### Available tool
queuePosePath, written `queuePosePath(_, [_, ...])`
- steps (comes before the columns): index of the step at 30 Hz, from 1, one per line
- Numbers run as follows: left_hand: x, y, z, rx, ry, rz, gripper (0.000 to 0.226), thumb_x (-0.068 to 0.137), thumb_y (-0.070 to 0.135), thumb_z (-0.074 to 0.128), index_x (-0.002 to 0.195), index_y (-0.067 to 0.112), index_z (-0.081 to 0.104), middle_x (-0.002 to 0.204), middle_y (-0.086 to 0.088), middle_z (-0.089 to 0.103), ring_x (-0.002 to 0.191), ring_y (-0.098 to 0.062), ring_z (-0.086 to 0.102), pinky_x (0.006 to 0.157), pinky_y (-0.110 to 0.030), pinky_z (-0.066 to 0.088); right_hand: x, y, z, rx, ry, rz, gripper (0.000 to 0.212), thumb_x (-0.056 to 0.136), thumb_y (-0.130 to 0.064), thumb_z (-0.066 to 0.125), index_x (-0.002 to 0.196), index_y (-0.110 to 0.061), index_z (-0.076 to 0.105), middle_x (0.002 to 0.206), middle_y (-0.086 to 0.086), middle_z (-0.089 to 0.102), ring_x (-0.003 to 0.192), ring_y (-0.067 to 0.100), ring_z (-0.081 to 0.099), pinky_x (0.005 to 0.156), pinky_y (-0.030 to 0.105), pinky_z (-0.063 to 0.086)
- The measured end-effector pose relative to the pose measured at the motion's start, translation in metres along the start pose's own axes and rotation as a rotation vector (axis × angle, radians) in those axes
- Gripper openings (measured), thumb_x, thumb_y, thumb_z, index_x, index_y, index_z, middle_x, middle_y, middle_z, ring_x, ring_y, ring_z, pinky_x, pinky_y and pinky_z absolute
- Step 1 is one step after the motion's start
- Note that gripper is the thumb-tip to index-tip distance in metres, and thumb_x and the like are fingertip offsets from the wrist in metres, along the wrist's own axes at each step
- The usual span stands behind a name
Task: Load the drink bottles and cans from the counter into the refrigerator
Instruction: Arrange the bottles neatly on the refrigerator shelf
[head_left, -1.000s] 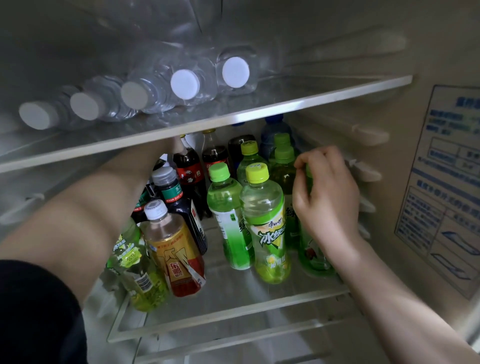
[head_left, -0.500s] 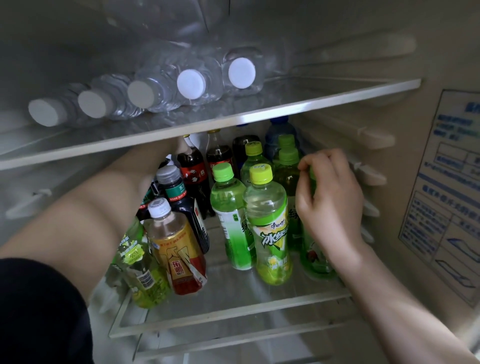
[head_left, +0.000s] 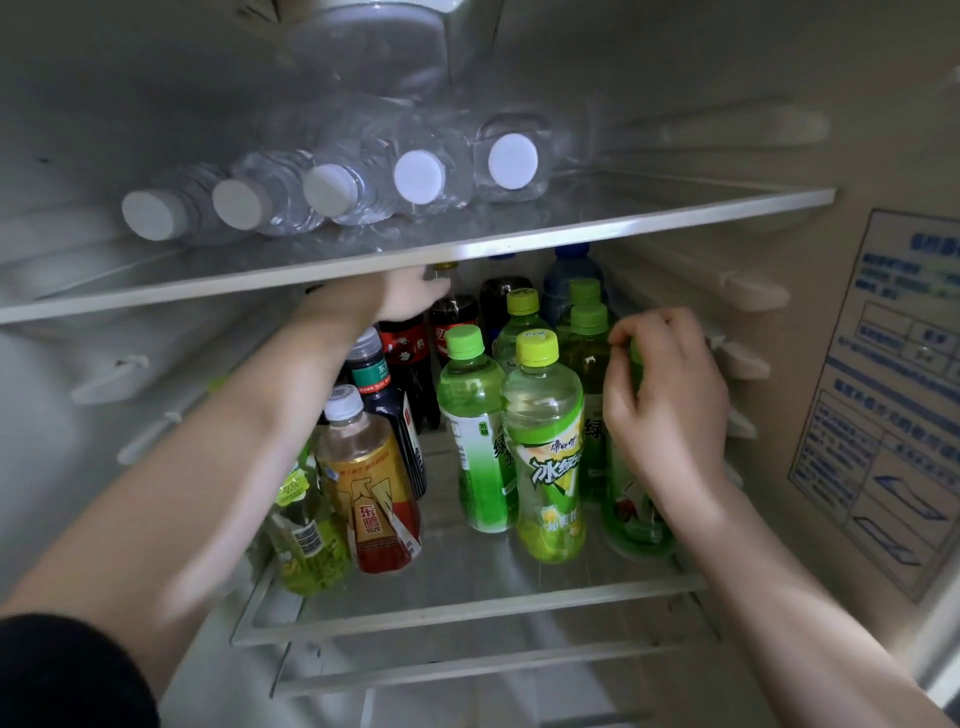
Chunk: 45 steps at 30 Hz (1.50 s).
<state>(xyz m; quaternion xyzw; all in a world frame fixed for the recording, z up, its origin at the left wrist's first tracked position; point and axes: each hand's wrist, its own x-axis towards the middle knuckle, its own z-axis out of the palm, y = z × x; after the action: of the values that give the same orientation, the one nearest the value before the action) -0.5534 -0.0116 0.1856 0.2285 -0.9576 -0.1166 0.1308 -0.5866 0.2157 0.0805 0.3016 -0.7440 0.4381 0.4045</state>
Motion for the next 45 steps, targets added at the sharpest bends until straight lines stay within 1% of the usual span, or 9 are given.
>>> queuePosePath(2, [-0.015, 0.003, 0.0, -0.174, 0.051, 0.12, 0.035, 0.098, 0.044, 0.04, 0.122, 0.025, 0.058, 0.13, -0.003, 0.057, 0.114, -0.02, 0.053, 0.103, -0.03, 0.037, 0.0, 0.0, -0.001, -0.001, -0.011, -0.002, 0.013, 0.081, 0.001, 0.058, 0.093, -0.003, 0.061, 0.096, 0.013, 0.055, 0.08, 0.03, 0.055, 0.066, 0.031, 0.036])
queuePosePath(4, [-0.039, 0.008, 0.002, -0.321, 0.048, 0.237, 0.02, 0.096, 0.046, 0.044, 0.101, 0.036, 0.061, 0.111, 0.006, 0.063, 0.101, -0.013, 0.06, 0.094, -0.03, 0.045, 0.001, 0.001, -0.001, 0.006, -0.024, -0.003, 0.013, 0.082, 0.001, 0.058, 0.094, -0.003, 0.061, 0.096, 0.013, 0.055, 0.08, 0.029, 0.055, 0.066, 0.031, 0.035])
queuePosePath(6, [-0.057, 0.009, 0.006, -0.329, 0.001, 0.275, 0.02, 0.091, 0.053, 0.048, 0.102, 0.041, 0.061, 0.108, 0.014, 0.063, 0.097, -0.008, 0.061, 0.084, -0.023, 0.047, 0.001, 0.002, -0.002, 0.017, -0.037, 0.0, 0.013, 0.083, 0.0, 0.058, 0.096, -0.004, 0.061, 0.097, 0.012, 0.054, 0.081, 0.028, 0.055, 0.066, 0.029, 0.035])
queuePosePath(10, [-0.07, 0.004, 0.017, -0.143, -0.01, 0.288, 0.047, 0.085, 0.046, 0.063, 0.128, 0.03, 0.054, 0.113, 0.013, 0.052, 0.099, -0.007, 0.049, 0.082, -0.02, 0.036, 0.0, 0.004, -0.005, 0.065, -0.067, -0.015, 0.014, 0.084, -0.001, 0.057, 0.098, -0.005, 0.06, 0.099, 0.01, 0.054, 0.086, 0.021, 0.051, 0.07, 0.028, 0.035])
queuePosePath(16, [-0.077, -0.006, 0.026, -0.123, -0.042, 0.279, 0.066, 0.078, 0.034, 0.074, 0.136, 0.028, 0.044, 0.136, -0.002, 0.05, 0.111, -0.014, 0.046, 0.083, -0.022, 0.035, -0.006, -0.004, -0.008, 0.093, -0.091, 0.007, 0.016, 0.085, -0.002, 0.057, 0.101, -0.005, 0.059, 0.1, 0.009, 0.055, 0.089, 0.015, 0.048, 0.07, 0.019, 0.029])
queuePosePath(21, [-0.069, -0.007, 0.019, -0.046, -0.009, 0.291, 0.067, 0.074, 0.03, 0.079, 0.134, 0.023, 0.048, 0.132, -0.002, 0.052, 0.098, -0.009, 0.039, 0.078, -0.02, 0.031, -0.005, -0.006, -0.012, 0.097, -0.108, 0.01, 0.014, 0.085, 0.0, 0.057, 0.098, -0.005, 0.06, 0.099, 0.008, 0.054, 0.09, 0.013, 0.047, 0.072, 0.018, 0.029])
queuePosePath(32, [-0.043, -0.016, 0.011, 0.125, -0.022, 0.236, 0.067, 0.073, 0.024, 0.08, 0.132, 0.019, 0.049, 0.135, -0.006, 0.049, 0.122, -0.023, 0.045, 0.083, -0.022, 0.033, 0.007, -0.011, -0.017, 0.141, -0.177, 0.114, 0.016, 0.081, 0.002, 0.06, 0.089, -0.011, 0.064, 0.092, -0.005, 0.053, 0.09, 0.007, 0.047, 0.073, 0.019, 0.03])
queuePosePath(38, [-0.031, -0.011, 0.003, 0.167, -0.106, 0.265, 0.071, 0.074, 0.03, 0.078, 0.136, 0.019, 0.045, 0.135, -0.002, 0.051, 0.111, -0.017, 0.051, 0.084, -0.022, 0.038, 0.031, -0.014, -0.022, 0.03, -0.358, 0.227, 0.012, 0.083, -0.02, 0.062, 0.093, -0.026, 0.062, 0.09, -0.009, 0.059, 0.072, 0.011, 0.052, 0.064, 0.024, 0.034])
queuePosePath(45, [-0.006, 0.035, 0.014, 0.024, -0.104, 0.42, 0.053, 0.086, 0.03, 0.063, 0.134, 0.014, 0.047, 0.129, -0.008, 0.057, 0.117, -0.026, 0.054, 0.096, -0.034, 0.046, 0.073, -0.017, -0.008, -0.157, -0.606, 0.335, 0.044, 0.082, -0.041, 0.063, 0.121, -0.023, 0.055, 0.116, 0.003, 0.063, 0.106, 0.024, 0.059, 0.09, 0.035, 0.048])
